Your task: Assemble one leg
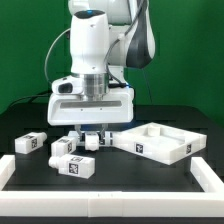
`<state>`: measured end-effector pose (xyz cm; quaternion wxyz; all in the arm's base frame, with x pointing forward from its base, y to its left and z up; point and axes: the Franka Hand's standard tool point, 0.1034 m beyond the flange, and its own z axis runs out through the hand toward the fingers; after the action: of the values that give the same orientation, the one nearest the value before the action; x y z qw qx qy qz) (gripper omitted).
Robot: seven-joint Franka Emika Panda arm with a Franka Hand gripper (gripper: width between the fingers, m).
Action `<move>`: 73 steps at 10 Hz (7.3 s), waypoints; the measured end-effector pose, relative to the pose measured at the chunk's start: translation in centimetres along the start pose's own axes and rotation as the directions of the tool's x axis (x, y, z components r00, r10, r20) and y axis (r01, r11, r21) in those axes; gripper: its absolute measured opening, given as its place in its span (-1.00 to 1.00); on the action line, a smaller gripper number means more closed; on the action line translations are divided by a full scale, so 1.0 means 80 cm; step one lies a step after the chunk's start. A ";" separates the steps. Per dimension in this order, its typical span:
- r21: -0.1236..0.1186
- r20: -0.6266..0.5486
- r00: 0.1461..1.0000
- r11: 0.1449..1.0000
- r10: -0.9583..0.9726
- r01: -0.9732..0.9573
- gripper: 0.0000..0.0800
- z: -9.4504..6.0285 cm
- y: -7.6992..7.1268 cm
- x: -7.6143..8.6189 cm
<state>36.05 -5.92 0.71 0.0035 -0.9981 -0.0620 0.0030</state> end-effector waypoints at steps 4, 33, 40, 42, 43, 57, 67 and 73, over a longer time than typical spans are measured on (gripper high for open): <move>0.000 0.000 1.000 1.000 0.000 0.000 0.54 0.000 0.000 0.000; 0.027 -0.055 0.943 0.944 -0.328 0.330 -0.20 0.000 -0.131 0.107; 0.072 -0.005 0.998 0.996 0.055 -0.055 -0.87 -0.070 -0.111 0.113; 0.078 -0.009 0.980 0.977 0.199 -0.198 -0.87 -0.074 -0.109 0.115; 0.078 -0.003 0.978 0.975 0.208 -0.208 -0.87 -0.072 -0.110 0.113; 0.052 0.154 0.976 0.985 0.155 -0.165 -0.86 -0.063 -0.004 0.215; 0.032 0.120 0.974 0.980 0.190 -0.195 -0.86 -0.033 -0.010 0.264; 0.019 0.105 0.979 0.984 0.176 -0.179 -0.86 -0.011 -0.012 0.286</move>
Offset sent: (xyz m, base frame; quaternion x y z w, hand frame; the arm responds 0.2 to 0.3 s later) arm 0.0000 0.0000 0.0000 0.0000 0.0000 0.0000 1.0000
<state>58.65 -2.13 1.49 0.0139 -0.9980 0.0271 0.0558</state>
